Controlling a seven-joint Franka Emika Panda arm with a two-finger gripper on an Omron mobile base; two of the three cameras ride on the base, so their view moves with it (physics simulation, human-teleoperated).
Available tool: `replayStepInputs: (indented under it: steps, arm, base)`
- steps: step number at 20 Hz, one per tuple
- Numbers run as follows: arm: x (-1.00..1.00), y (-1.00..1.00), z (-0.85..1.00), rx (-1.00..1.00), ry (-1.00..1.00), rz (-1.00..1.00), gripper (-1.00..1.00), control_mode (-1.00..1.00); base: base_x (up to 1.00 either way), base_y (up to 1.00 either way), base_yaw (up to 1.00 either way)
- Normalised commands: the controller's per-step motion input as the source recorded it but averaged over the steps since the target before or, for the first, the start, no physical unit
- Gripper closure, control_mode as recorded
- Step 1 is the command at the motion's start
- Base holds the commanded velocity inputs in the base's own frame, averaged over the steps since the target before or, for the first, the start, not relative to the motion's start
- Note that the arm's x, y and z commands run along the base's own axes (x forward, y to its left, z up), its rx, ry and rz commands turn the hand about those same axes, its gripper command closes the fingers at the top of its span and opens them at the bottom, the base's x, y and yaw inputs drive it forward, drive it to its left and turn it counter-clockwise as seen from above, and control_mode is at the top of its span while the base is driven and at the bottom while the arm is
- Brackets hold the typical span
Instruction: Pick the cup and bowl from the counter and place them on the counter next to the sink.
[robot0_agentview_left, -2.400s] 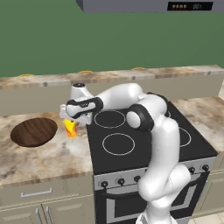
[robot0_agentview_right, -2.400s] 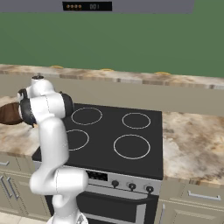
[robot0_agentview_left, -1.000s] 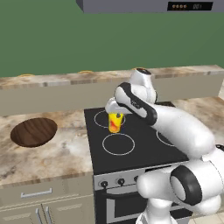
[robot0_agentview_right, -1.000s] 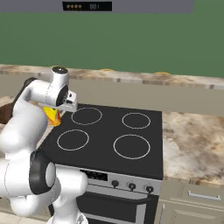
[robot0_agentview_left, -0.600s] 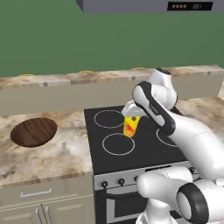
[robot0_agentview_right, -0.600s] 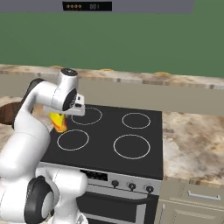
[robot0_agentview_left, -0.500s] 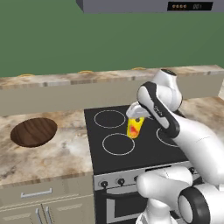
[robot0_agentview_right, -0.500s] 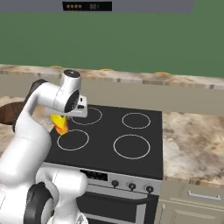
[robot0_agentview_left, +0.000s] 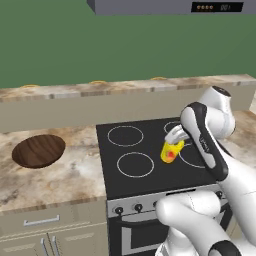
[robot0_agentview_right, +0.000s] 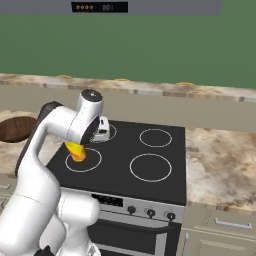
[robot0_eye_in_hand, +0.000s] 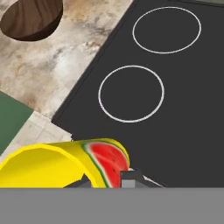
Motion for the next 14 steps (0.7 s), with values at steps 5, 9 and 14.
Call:
replayStepInputs:
  steps: [5, 9, 14]
  arm:
    - [-0.51, -0.2, 0.02, 0.0, 0.0, 0.0, 1.0, -1.0]
    - [-0.37, -0.1, 0.0, 0.0, 0.02, 0.0, 1.0, -1.0]
    - [-0.01, 0.0, 0.0, 0.0, 0.01, 0.0, 1.0, -1.0]
  base:
    - [0.0, 0.0, 0.0]
    - [0.0, 0.0, 0.0]
    - [0.0, 0.0, 0.0]
